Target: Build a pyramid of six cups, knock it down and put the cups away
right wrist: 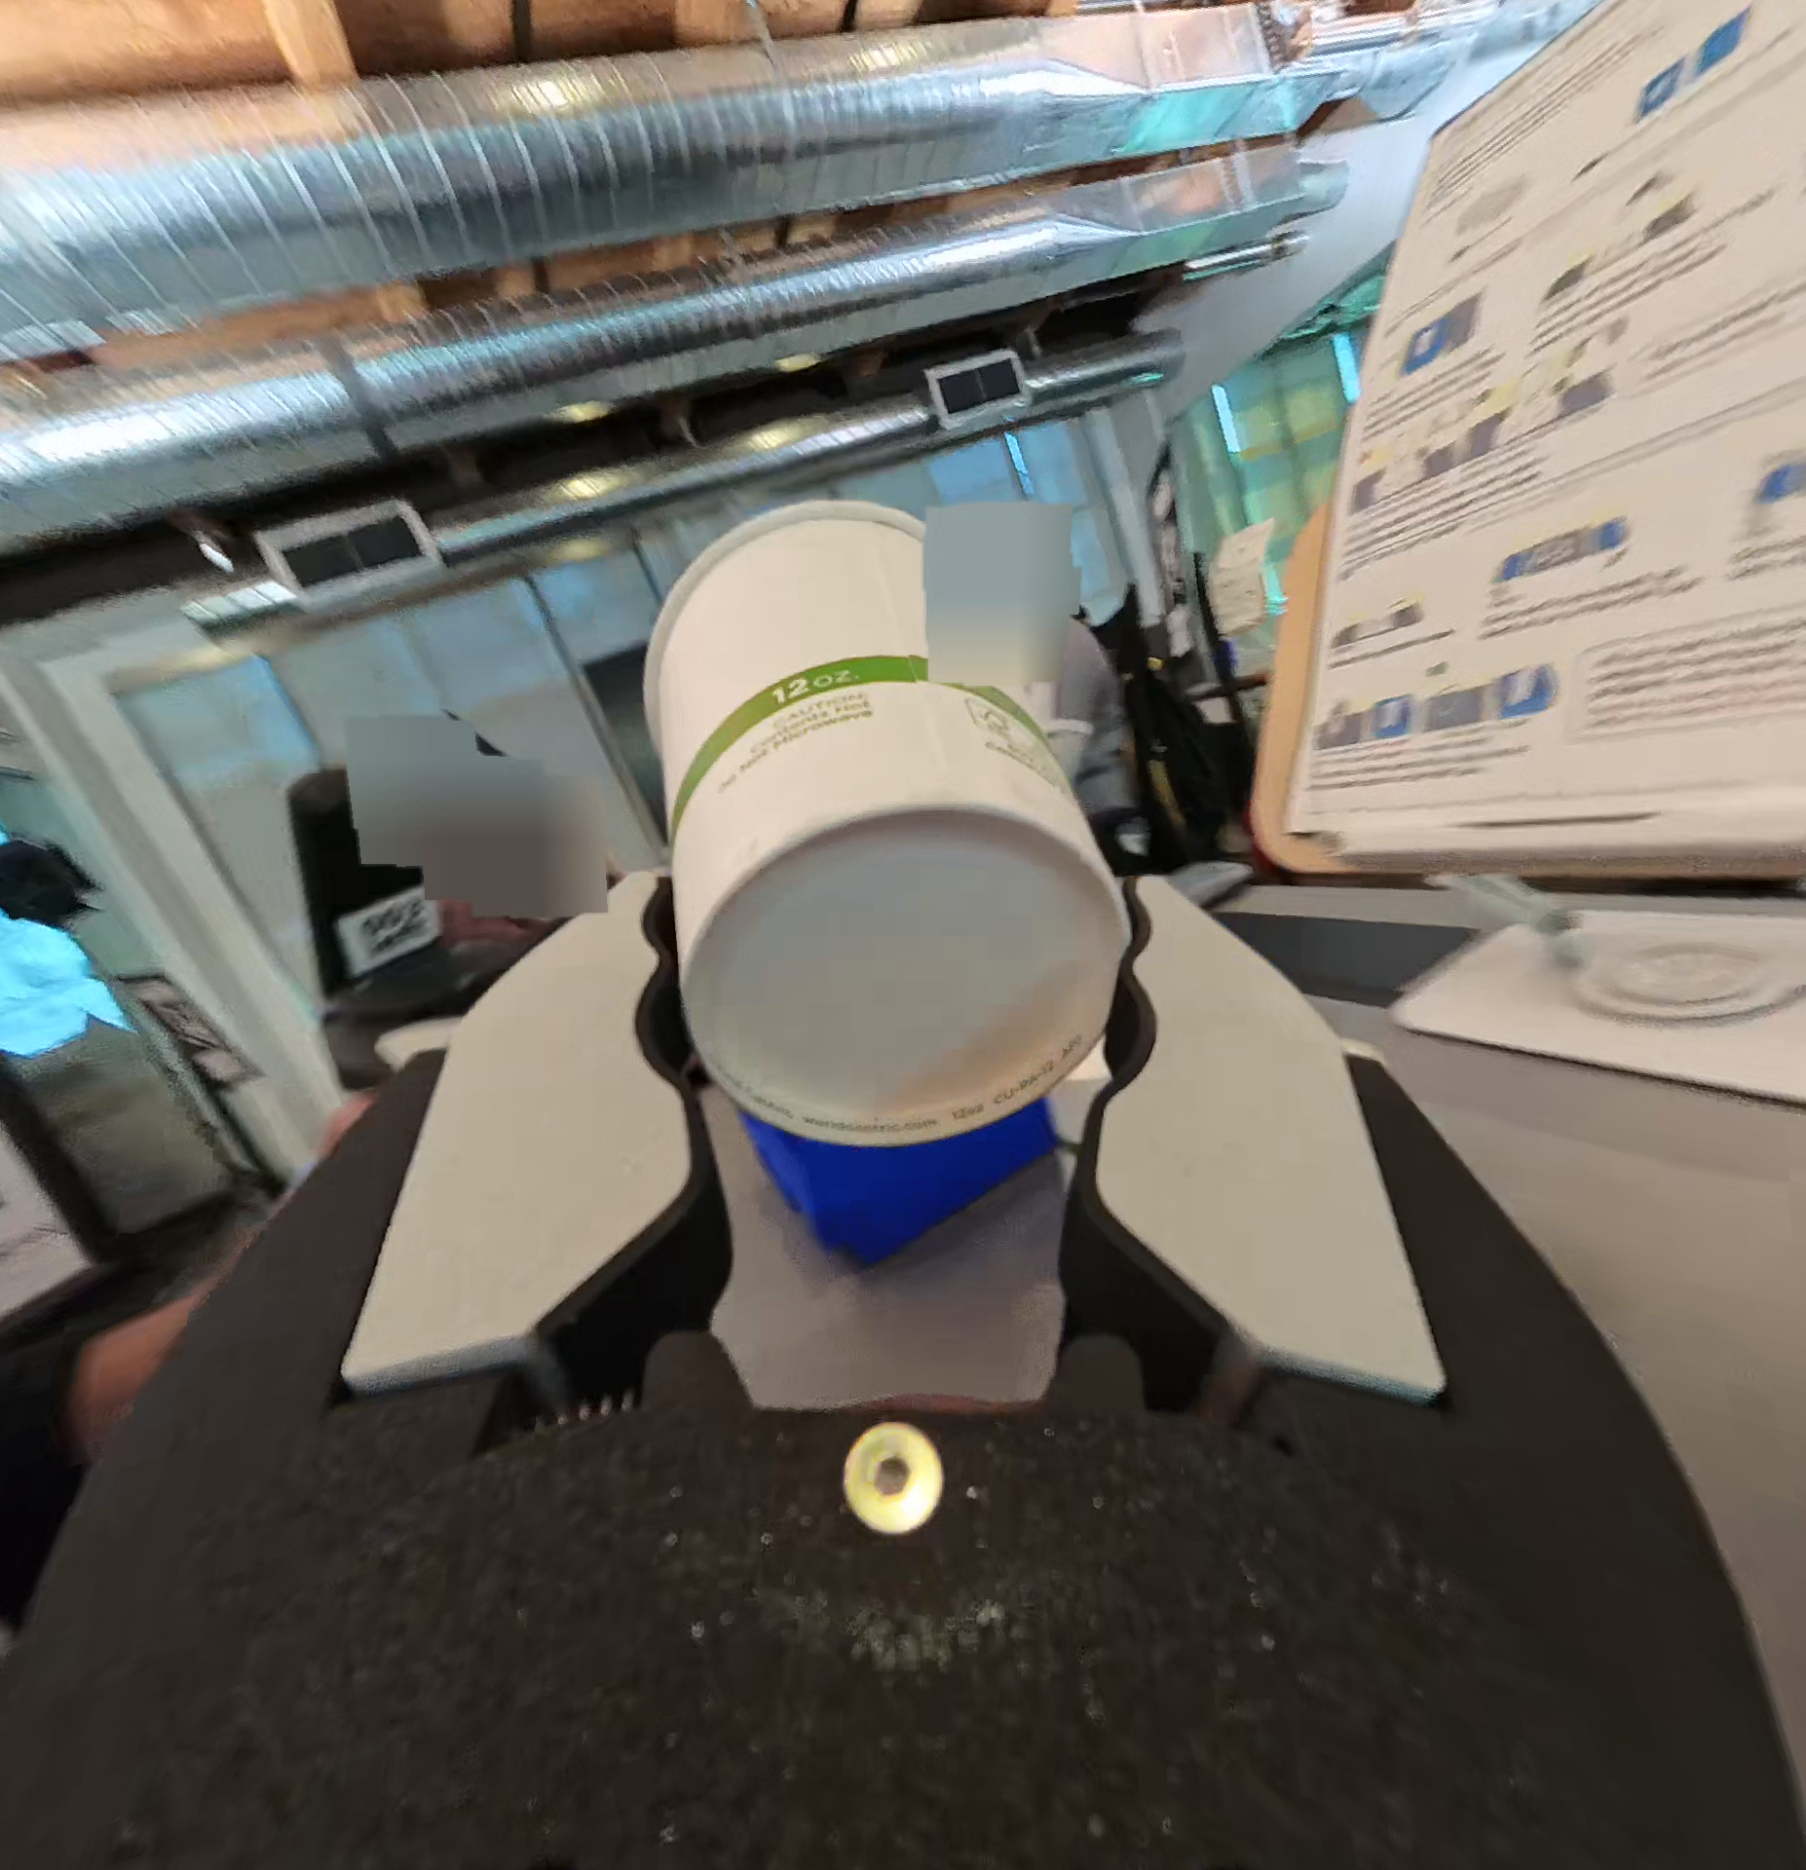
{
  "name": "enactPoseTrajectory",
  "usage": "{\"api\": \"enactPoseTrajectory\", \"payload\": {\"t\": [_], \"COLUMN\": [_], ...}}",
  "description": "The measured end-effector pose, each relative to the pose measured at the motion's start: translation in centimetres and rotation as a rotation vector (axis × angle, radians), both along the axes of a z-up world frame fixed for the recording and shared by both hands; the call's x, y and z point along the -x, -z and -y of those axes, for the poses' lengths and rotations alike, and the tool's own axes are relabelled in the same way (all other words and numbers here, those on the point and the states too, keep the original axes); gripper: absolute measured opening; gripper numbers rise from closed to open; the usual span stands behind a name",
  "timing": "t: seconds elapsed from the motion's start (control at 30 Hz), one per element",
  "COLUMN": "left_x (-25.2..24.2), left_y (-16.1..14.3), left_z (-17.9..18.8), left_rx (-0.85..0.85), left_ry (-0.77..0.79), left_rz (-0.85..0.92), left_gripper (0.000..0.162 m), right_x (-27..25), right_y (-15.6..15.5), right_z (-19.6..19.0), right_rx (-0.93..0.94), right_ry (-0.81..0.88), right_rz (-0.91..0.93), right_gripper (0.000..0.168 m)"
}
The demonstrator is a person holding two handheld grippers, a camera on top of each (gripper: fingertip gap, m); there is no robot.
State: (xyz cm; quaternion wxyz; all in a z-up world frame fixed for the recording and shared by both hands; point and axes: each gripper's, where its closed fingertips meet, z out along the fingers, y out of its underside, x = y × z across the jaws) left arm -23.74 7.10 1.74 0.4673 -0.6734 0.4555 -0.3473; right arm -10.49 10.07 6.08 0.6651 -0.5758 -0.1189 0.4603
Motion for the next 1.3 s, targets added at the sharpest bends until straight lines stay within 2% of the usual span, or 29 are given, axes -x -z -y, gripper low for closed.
{"api": "enactPoseTrajectory", "payload": {"t": [0.13, 0.2, 0.27, 0.33, 0.47, 0.6, 0.7, 0.83, 1.3], "left_x": [3.1, 4.4, 5.3, 5.5, 5.0, 4.8, 4.6, 4.5, 4.8], "left_y": [8.7, 11.5, 12.9, 13.3, 14.2, 14.9, 14.6, 14.2, 14.3], "left_z": [1.8, 2.5, 2.8, 2.8, 3.1, 3.4, 3.7, 4.0, 3.9], "left_rx": [0.156, 0.183, 0.219, 0.257, 0.299, 0.250, 0.221, 0.230, 0.276], "left_ry": [-0.206, -0.274, -0.299, -0.291, -0.249, -0.241, -0.232, -0.220, -0.207], "left_rz": [-0.048, -0.039, -0.047, -0.029, -0.042, -0.098, -0.103, -0.077, -0.058], "left_gripper": [0.069, 0.068, 0.066, 0.065, 0.061, 0.061, 0.061, 0.061, 0.061], "right_x": [-5.0, -6.8, -7.5, -7.7, -7.7, -8.2, -7.8, -7.6, -6.1], "right_y": [-3.0, -3.4, -2.6, -0.7, 6.3, 12.3, 15.2, 17.1, 18.8], "right_z": [-2.5, -4.4, -6.3, -8.5, -11.3, -12.6, -12.6, -12.5, -13.1], "right_rx": [0.021, 0.092, 0.182, 0.272, 0.480, 0.639, 0.695, 0.736, 0.769], "right_ry": [0.209, 0.269, 0.246, 0.216, 0.038, -0.108, -0.192, -0.237, -0.299], "right_rz": [0.318, 0.549, 0.783, 0.994, 1.381, 1.590, 1.678, 1.781, 1.865], "right_gripper": [0.081, 0.081, 0.081, 0.081, 0.081, 0.081, 0.081, 0.082, 0.082]}}
